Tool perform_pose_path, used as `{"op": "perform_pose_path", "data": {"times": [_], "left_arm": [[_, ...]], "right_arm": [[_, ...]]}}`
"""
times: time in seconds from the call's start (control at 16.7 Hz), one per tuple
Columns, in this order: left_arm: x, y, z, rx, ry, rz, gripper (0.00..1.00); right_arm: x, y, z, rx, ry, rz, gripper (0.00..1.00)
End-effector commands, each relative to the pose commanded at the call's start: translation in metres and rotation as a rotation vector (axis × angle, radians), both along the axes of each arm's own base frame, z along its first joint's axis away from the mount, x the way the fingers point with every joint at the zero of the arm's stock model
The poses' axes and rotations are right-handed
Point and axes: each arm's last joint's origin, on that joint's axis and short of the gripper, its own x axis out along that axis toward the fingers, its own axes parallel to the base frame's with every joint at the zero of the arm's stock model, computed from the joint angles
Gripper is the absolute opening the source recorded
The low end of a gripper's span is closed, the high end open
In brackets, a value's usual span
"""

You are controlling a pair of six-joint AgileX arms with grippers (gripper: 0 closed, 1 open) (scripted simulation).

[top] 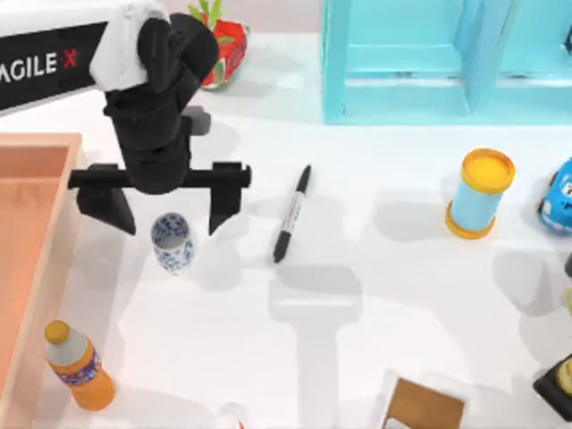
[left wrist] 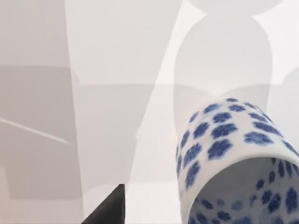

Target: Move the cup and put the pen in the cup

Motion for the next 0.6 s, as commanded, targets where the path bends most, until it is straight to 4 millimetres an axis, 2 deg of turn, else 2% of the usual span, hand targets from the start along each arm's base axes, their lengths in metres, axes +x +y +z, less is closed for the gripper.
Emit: {"op": "perform_pose_path", "data": {"times": [0.42, 0.6], "left_arm": [[0.0, 0.0, 0.0, 0.0, 0.0, 0.001, 1.0], [0.005, -0.002, 0.014, 0.004, 0.009, 0.001, 1.0]], "right_arm": [[0.0, 0.0, 0.0, 0.0, 0.0, 0.0, 1.0], [0.0, 0.0, 0.0, 0.0, 0.0, 0.0, 1.0]]}}
